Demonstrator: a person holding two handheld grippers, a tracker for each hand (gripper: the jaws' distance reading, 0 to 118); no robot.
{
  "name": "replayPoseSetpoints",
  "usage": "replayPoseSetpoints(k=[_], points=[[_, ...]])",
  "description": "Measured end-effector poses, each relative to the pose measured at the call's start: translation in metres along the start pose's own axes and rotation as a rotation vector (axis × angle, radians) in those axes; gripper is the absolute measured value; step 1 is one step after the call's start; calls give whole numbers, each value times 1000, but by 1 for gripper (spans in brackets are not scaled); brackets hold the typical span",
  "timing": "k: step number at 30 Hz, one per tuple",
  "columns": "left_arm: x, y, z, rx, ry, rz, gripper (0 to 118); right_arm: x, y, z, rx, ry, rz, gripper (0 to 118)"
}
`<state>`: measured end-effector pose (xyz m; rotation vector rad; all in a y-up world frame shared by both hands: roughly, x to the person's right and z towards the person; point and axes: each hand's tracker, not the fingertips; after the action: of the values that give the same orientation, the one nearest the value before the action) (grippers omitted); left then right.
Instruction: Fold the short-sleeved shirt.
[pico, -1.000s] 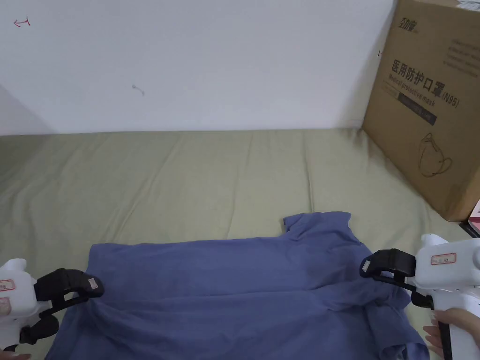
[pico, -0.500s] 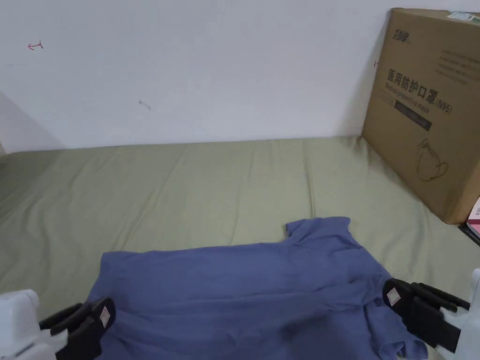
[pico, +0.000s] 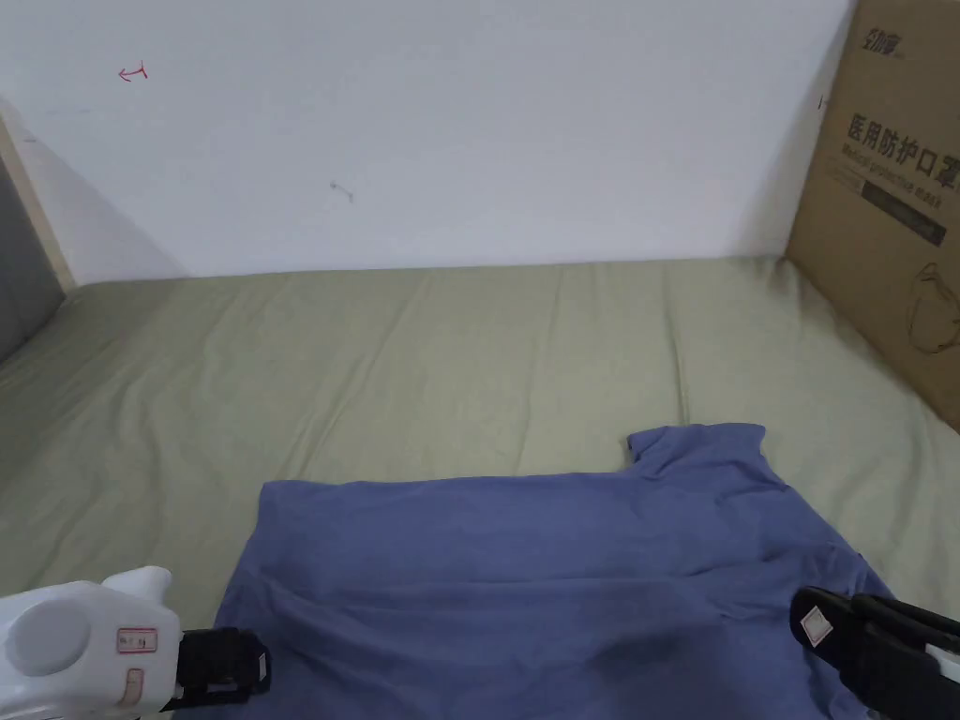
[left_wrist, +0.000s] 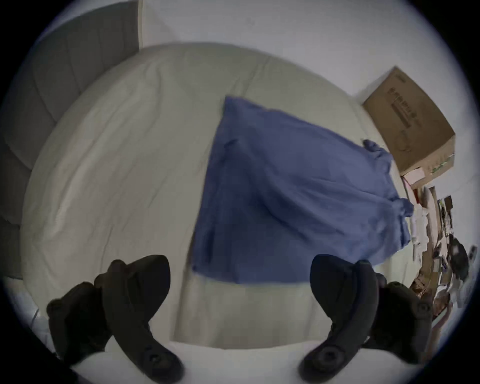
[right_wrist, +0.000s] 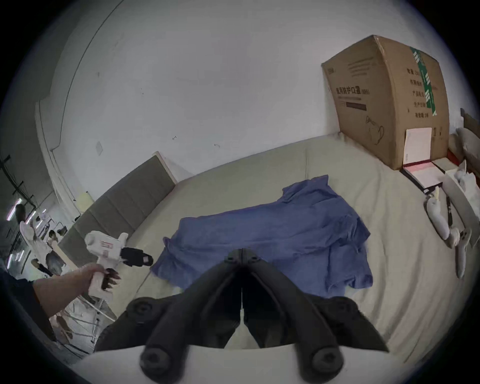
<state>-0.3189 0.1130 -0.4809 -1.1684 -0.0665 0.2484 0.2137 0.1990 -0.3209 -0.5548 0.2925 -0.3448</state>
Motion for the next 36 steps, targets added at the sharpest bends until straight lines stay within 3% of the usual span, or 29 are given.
replayPoseSetpoints(k=[5, 8, 10, 13, 14, 16, 17, 19, 20, 21, 22, 26, 27, 28, 29, 30, 34, 36], points=[[-17, 10, -55, -37, 54, 22, 111, 2, -2, -12, -33, 2, -25, 0], [-6, 1, -78, -93, 81, -120, 118, 7, -6, -18, -53, -6, -40, 0], [-4, -3, -73, -54, 92, -42, 118, 8, -6, -21, -60, -9, -49, 0], [6, -14, -71, -16, 133, -62, 118, 6, -6, -22, -60, -9, -63, 0], [8, -17, -64, 14, 131, -62, 113, 7, -6, -23, -60, -11, -67, 0], [19, -30, -50, 76, 167, -126, 89, 15, -7, -24, -59, -24, -76, 0], [23, -35, -40, 110, 169, -153, 69, 18, -6, -24, -59, -33, -80, 0], [34, -47, -24, 162, 201, -213, 3, 26, -7, -22, -57, -53, -87, 0], [37, -50, -19, 171, 212, -241, 3, 31, -6, -21, -56, -63, -92, 0], [37, -50, -13, 156, 96, -240, 3, 36, -6, -20, -57, -75, -95, 0], [40, -51, -8, 159, 75, -225, 3, 44, -4, -19, -60, -89, -97, 0], [45, -40, 14, 210, 74, -222, 3, 81, 12, -19, -81, -197, -157, 0], [44, -37, 19, 228, 75, -205, 3, 96, 18, -23, -97, -212, -180, 13], [43, -34, 24, 236, 75, -188, 3, 109, 23, -30, -134, -247, -206, 45], [41, -33, 27, 239, 63, -170, 3, 122, 27, -42, -212, -282, -232, 89], [42, -32, 33, 239, 49, -158, 3, 134, 26, -53, -272, -302, -258, 118], [40, -33, 39, 239, 43, -134, 3, 188, 15, -105, -439, -338, -356, 118], [41, -35, 39, 234, 43, -130, 3, 202, 4, -120, -512, -365, -366, 109]])
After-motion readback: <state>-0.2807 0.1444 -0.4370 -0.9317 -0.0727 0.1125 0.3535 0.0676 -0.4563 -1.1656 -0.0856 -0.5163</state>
